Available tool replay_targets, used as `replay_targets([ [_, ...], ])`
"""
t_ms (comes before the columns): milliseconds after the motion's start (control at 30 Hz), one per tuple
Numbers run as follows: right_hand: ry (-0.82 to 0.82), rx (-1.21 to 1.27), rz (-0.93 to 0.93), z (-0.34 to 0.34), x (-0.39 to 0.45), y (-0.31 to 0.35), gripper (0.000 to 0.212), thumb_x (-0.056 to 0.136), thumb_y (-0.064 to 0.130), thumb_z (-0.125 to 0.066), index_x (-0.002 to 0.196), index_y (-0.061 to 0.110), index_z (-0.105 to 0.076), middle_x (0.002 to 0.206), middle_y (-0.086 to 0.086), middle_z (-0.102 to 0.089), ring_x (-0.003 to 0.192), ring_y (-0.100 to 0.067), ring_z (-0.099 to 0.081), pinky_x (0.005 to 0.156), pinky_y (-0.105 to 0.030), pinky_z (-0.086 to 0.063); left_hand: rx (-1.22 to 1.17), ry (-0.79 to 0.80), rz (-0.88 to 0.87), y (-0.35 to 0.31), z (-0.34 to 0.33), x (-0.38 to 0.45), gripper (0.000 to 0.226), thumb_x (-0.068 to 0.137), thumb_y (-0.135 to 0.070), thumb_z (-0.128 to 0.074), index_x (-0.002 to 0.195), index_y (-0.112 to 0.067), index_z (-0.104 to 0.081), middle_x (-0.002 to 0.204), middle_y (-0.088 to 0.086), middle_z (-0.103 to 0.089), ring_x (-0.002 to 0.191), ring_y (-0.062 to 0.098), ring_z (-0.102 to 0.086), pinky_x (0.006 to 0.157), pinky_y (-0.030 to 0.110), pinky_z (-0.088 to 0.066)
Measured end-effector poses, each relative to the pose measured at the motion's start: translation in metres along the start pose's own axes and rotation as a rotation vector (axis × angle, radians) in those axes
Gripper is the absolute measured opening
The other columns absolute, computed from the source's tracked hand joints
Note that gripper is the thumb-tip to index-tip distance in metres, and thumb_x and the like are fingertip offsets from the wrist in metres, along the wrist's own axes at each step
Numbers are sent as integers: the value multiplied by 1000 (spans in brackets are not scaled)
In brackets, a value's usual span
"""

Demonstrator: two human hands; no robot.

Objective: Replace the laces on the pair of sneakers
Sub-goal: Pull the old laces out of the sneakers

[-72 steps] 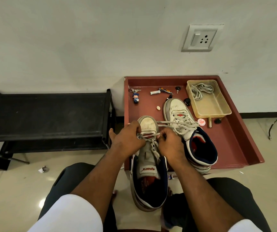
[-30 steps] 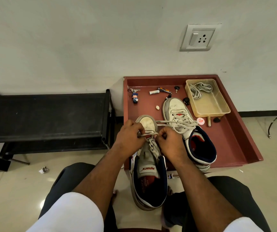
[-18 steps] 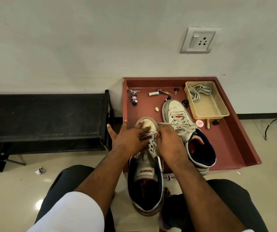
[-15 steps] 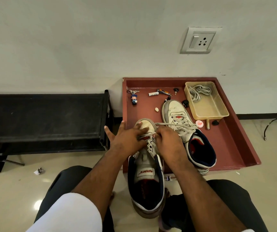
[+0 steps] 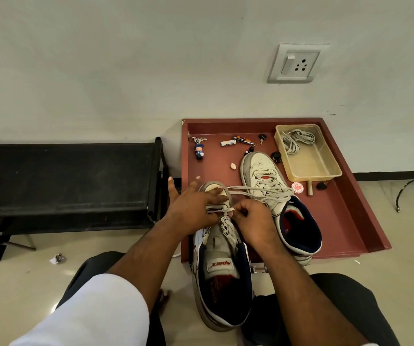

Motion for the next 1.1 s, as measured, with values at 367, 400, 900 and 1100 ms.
replay_targets([
  [367,-67,59,-18,5,-7,6,8,85,18,-73,88,15,-66,76,8,-65,68,-5,-59,65,-19,-47,-25,17,63,3,1,4,46,92,-49,-55,136,-57,-42,158,-11,-31,151,16,8,106,68,22],
  [400,-24,136,-70,2,-5,1,9,82,18,-76,83,15,-67,70,10,-64,62,-1,-57,59,-15,-44,-36,13,66,3,0,4,46,92,-48,-56,136,-57,-43,157,-11,-32,151,16,8,105,68,23],
  [900,-59,164,-71,0,-4,9,16,82,17,-76,70,22,-67,58,13,-60,52,2,-51,52,-13,-39,-41,16,81,3,1,6,50,92,-51,-55,140,-54,-40,159,-2,-29,151,15,9,107,68,21],
  [1100,-75,116,-57,1,-5,8,21,87,14,-70,67,19,-67,53,12,-55,47,-2,-45,54,-21,-39,-42,27,70,4,4,2,45,94,-55,-52,137,-56,-41,161,-5,-24,151,17,12,105,66,26],
])
Point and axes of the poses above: each hand's wrist, its own x-axis towards the middle knuckle, its own z-axis out of the back of the hand, y = z × x, the point moved 1 cm from there along x, towards the middle knuckle
